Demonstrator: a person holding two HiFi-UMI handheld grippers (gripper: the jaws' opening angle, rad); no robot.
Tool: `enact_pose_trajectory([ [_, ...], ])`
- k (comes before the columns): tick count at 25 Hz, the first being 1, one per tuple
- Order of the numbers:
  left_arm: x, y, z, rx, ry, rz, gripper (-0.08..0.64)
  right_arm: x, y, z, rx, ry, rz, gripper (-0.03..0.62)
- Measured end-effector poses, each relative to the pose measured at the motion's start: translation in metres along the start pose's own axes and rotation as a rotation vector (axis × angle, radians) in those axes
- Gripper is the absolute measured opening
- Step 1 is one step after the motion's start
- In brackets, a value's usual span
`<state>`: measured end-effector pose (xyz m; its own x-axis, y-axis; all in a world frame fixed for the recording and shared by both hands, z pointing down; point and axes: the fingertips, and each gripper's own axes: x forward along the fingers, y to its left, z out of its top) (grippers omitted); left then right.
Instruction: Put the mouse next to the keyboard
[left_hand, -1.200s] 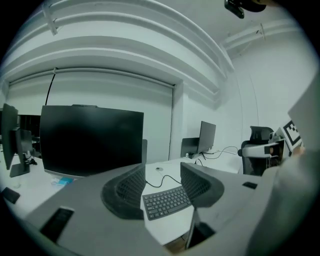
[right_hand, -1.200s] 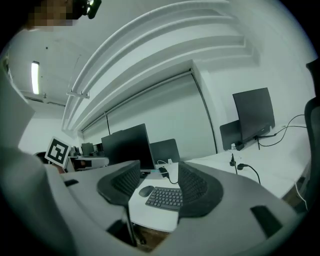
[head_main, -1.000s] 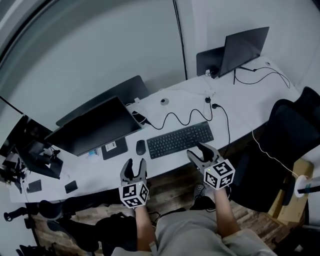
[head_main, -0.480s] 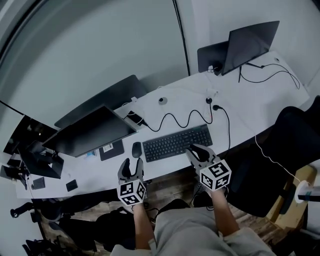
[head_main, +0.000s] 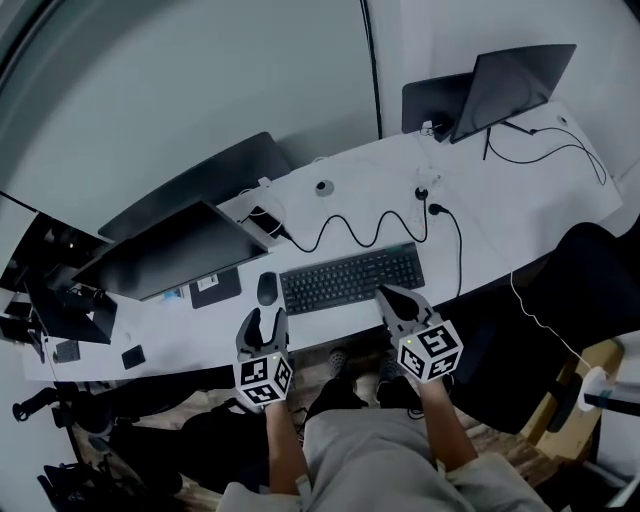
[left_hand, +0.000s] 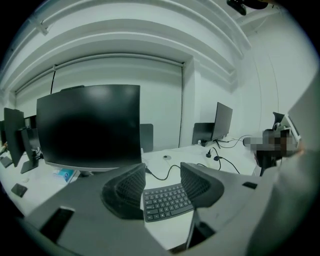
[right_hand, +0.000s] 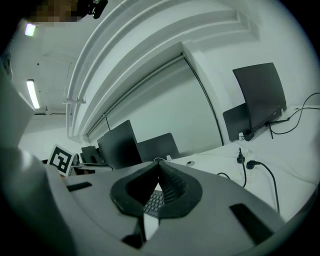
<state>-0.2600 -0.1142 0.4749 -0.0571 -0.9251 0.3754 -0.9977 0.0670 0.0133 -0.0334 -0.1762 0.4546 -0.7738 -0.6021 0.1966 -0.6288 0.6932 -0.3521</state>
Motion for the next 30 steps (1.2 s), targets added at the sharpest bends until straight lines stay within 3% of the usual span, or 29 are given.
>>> enact_pose_trajectory([
  [17,0.094,0.096,-0.040,-0.110,0.078,-0.038,0.222,0.118,0.065,-0.032,-0.058,0.149,0.033,0.008],
  [22,0.117,0.122,-0.074,-0.176,0.139,-0.045,0.222,0.140,0.070,-0.034,-0.059,0.123,-0.025,0.008],
  [30,0.143,0.130,-0.128,-0.160,0.262,-0.064,0.226,0.169,0.075,-0.048,-0.071,0.151,-0.075,0.008],
])
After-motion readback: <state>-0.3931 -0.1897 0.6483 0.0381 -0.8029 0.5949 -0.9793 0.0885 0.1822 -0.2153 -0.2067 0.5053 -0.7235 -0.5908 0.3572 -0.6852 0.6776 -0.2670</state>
